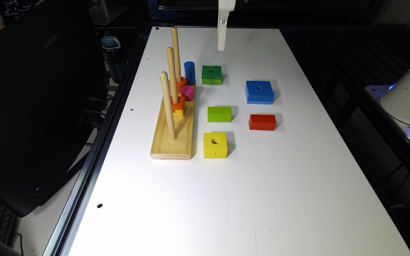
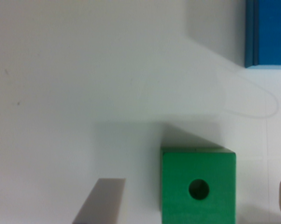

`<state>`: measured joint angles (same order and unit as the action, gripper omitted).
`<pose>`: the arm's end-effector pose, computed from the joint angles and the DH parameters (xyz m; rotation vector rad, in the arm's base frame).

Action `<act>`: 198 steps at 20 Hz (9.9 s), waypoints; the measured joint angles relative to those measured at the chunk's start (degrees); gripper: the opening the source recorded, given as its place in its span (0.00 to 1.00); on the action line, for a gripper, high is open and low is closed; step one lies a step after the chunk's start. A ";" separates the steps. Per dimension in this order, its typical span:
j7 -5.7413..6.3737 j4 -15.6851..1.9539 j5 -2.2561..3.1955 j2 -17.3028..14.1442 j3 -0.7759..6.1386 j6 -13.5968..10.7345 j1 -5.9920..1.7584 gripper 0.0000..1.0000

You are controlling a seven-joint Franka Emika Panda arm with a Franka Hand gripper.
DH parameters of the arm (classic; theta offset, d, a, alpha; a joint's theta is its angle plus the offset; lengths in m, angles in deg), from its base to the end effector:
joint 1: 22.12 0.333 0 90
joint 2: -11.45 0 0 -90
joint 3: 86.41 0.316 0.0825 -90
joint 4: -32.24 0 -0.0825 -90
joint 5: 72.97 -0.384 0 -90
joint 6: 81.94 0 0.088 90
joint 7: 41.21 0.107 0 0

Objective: Pick up green block.

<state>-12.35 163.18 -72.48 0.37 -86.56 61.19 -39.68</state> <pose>0.5078 -0.1621 0.2701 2.8863 -1.2305 0.0311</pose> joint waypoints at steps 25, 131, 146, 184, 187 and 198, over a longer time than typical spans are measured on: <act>0.29 -0.14 -0.05 -2.53 1.14 1.98 0.02 1.00; 0.52 -4.60 -0.02 -15.23 1.86 10.43 -0.01 1.00; 0.52 -4.60 -0.02 -15.22 1.87 10.43 0.00 1.00; 0.51 -4.02 -0.04 -10.11 1.92 6.33 -0.03 0.00; 0.51 -3.80 -0.04 -10.02 1.92 6.29 -0.03 0.00; 0.51 -3.68 -0.05 -6.40 1.94 3.18 -0.03 0.00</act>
<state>-11.85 159.50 -72.53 -6.04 -84.62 64.36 -39.71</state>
